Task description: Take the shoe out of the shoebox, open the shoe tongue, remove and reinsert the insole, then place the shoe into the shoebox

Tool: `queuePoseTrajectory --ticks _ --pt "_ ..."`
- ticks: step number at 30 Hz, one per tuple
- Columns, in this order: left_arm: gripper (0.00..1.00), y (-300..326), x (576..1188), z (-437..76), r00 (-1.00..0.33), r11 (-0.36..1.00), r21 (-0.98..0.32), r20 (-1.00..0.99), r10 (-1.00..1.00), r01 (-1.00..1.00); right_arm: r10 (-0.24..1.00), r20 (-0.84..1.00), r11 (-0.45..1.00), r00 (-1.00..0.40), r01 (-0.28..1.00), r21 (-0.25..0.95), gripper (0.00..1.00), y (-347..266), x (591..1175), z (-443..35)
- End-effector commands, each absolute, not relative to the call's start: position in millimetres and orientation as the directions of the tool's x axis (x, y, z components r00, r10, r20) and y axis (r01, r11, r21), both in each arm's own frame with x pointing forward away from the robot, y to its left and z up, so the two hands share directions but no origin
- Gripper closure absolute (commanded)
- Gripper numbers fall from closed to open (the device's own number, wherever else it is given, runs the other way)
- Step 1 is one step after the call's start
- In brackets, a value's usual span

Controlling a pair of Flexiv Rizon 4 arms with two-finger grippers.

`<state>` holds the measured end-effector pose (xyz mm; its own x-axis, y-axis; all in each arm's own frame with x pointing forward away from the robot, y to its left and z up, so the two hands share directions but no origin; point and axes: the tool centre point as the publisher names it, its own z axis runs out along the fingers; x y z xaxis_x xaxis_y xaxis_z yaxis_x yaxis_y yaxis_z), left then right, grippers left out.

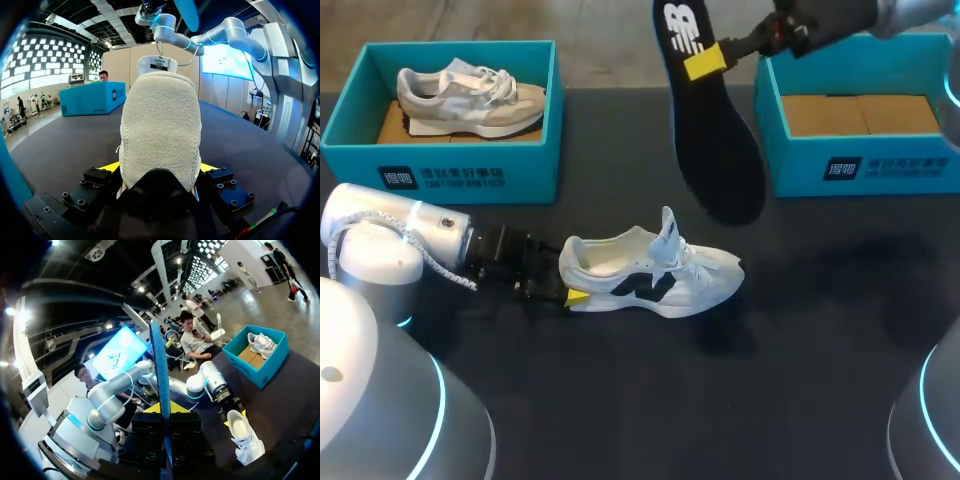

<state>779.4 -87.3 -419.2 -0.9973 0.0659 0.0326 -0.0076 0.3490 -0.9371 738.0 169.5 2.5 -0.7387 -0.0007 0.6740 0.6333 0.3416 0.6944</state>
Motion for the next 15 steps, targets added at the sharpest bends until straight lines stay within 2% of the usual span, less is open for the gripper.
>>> queuePoseTrajectory --ticks 1,15 --pt "1.00 -86.5 779.5 -422.6 -0.997 0.349 -0.937 0.032 0.066 -0.007 0.166 0.634 0.233 -0.756 0.654 0.720 1.00 162.2 716.4 7.4" --pt "1.00 -86.5 779.5 -422.6 -0.997 0.349 -0.937 0.032 0.066 -0.007 0.151 0.632 0.214 -0.760 0.649 0.730 1.00 168.7 709.4 11.5"
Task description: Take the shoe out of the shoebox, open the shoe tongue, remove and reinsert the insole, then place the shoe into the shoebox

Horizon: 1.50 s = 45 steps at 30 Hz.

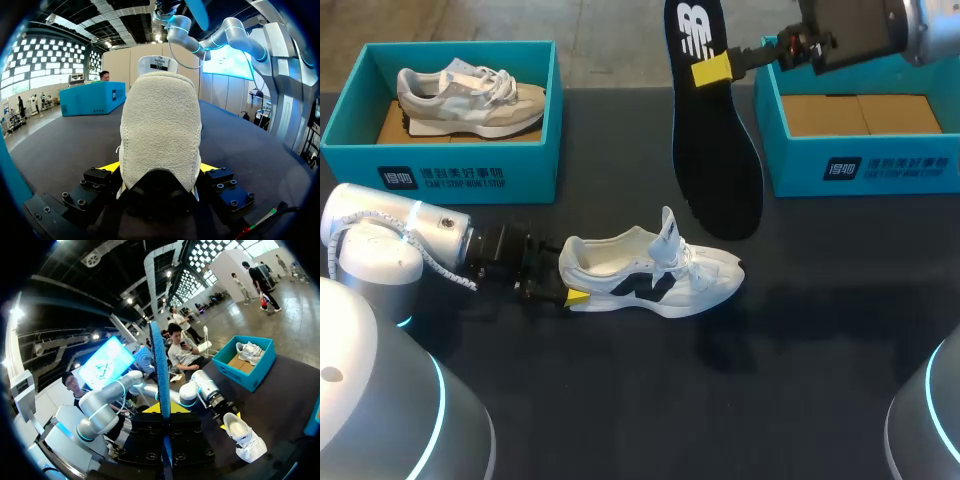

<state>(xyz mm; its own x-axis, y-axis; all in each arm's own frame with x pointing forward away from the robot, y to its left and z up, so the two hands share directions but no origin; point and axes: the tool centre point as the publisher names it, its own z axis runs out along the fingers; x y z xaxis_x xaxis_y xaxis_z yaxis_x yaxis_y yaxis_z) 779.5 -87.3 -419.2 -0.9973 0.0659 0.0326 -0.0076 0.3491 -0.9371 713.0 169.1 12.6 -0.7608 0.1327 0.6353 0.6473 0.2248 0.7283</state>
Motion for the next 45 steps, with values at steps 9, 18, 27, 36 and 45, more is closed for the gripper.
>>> queuePoseTrajectory --ticks 9,18,27,36,45 --pt "1.00 -86.5 779.5 -422.6 -0.997 0.349 -0.937 0.032 0.066 -0.007 0.128 0.697 0.153 -0.705 0.709 0.689 1.00 166.0 700.4 15.0" --pt "1.00 -86.5 779.5 -422.6 -0.997 0.349 -0.937 0.032 0.066 -0.007 0.134 0.756 0.167 -0.641 0.766 0.621 1.00 167.2 677.3 35.9" --pt "1.00 -86.5 779.5 -422.6 -0.997 0.349 -0.937 0.032 0.066 -0.007 0.136 0.764 0.163 -0.631 0.775 0.611 1.00 173.3 659.9 44.3" --pt "1.00 -86.5 779.5 -422.6 -0.997 0.349 -0.937 0.032 0.066 -0.007 0.133 0.761 0.168 -0.635 0.771 0.614 1.00 181.8 657.7 38.9" --pt "1.00 -86.5 779.5 -422.6 -0.997 0.349 -0.937 0.032 0.066 -0.007 0.136 0.759 0.170 -0.636 0.770 0.615 1.00 181.6 661.1 35.5"
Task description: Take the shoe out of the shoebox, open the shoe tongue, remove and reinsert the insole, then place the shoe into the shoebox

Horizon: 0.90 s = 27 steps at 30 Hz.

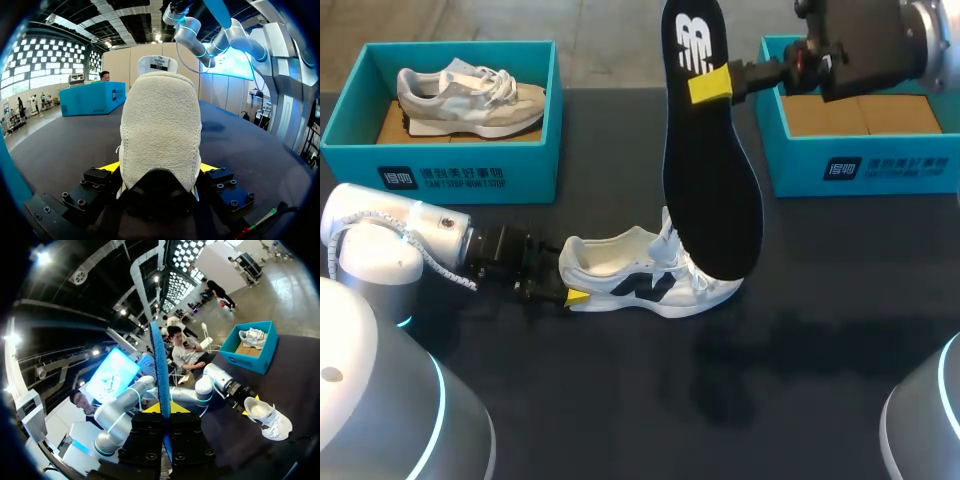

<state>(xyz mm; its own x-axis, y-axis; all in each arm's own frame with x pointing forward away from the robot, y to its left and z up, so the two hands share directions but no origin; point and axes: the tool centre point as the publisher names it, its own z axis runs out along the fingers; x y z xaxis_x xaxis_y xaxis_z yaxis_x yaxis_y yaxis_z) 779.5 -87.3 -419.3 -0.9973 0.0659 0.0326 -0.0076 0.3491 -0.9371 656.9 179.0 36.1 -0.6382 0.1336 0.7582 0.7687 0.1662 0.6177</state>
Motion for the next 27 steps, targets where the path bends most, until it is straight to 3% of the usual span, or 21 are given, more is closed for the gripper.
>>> queuePoseTrajectory --ticks 1,27 --pt "1.00 -86.5 779.5 -422.6 -0.997 0.349 -0.937 0.032 0.066 -0.007 0.137 0.759 0.170 -0.636 0.770 0.615 1.00 181.2 661.5 35.3" --pt "1.00 -88.1 781.0 -412.8 -0.996 0.355 -0.935 0.010 0.092 0.023 0.139 0.757 0.168 -0.638 0.769 0.617 1.00 180.4 662.7 35.2"
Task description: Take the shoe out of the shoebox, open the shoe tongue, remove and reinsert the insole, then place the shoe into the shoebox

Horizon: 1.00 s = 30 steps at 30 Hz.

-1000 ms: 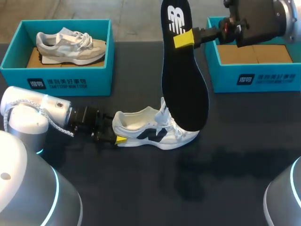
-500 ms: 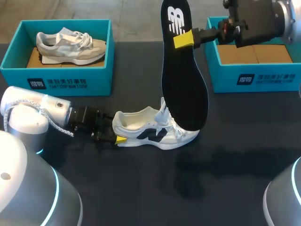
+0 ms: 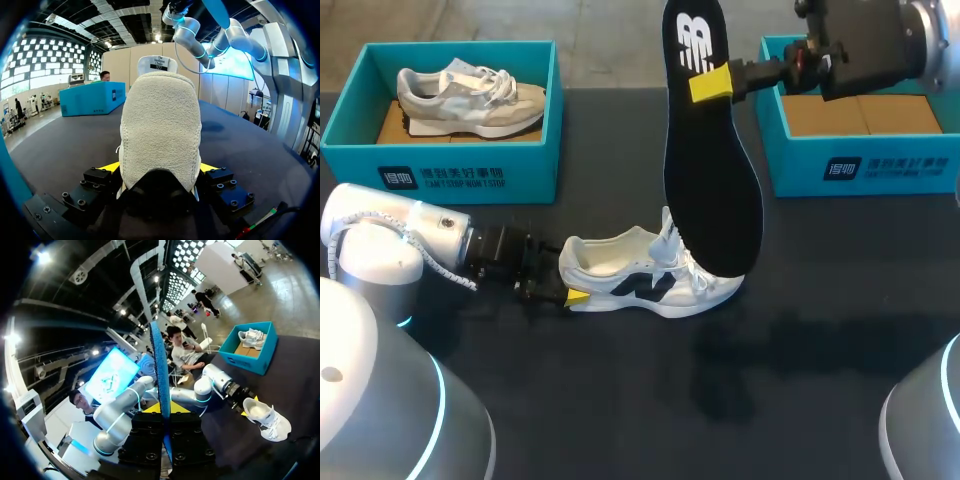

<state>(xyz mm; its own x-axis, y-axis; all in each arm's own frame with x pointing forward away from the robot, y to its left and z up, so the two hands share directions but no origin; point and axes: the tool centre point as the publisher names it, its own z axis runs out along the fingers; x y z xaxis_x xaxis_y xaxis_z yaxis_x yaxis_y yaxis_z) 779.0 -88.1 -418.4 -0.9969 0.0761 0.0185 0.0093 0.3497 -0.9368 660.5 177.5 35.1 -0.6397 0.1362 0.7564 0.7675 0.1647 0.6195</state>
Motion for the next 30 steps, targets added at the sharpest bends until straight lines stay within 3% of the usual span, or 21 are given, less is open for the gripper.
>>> queuePoseTrajectory --ticks 1,2,3,4,5,12,30 --pt "0.99 -87.6 781.6 -411.3 -0.996 0.362 -0.932 0.013 0.093 0.022 0.139 0.757 0.168 -0.638 0.769 0.617 1.00 180.4 662.7 35.2" --pt "0.84 -87.6 782.2 -409.9 -0.996 0.369 -0.929 0.012 0.093 0.023 0.139 0.757 0.168 -0.638 0.769 0.617 1.00 180.4 662.7 35.2" --pt "0.55 -87.0 782.1 -408.2 -0.996 0.356 -0.934 0.011 0.091 0.022 0.139 0.757 0.168 -0.638 0.769 0.617 1.00 180.4 662.7 35.2" --pt "0.11 -86.7 781.8 -406.4 -0.995 0.357 -0.934 0.011 0.098 0.025 0.139 0.757 0.168 -0.638 0.769 0.617 1.00 180.4 662.7 35.2" --pt "0.00 -86.9 781.1 -404.6 -0.995 0.361 -0.932 0.007 0.098 0.030 0.139 0.757 0.168 -0.638 0.769 0.617 1.00 180.4 662.7 35.2" --pt "0.00 -86.9 775.2 -394.2 -0.992 0.381 -0.924 0.008 0.129 0.043 0.139 0.757 0.168 -0.638 0.769 0.617 1.00 180.4 662.7 35.2" --pt "0.00 -62.6 764.0 -353.8 -0.979 0.686 -0.728 0.133 0.152 0.007 0.139 0.757 0.168 -0.638 0.769 0.617 1.00 180.4 662.7 35.2"
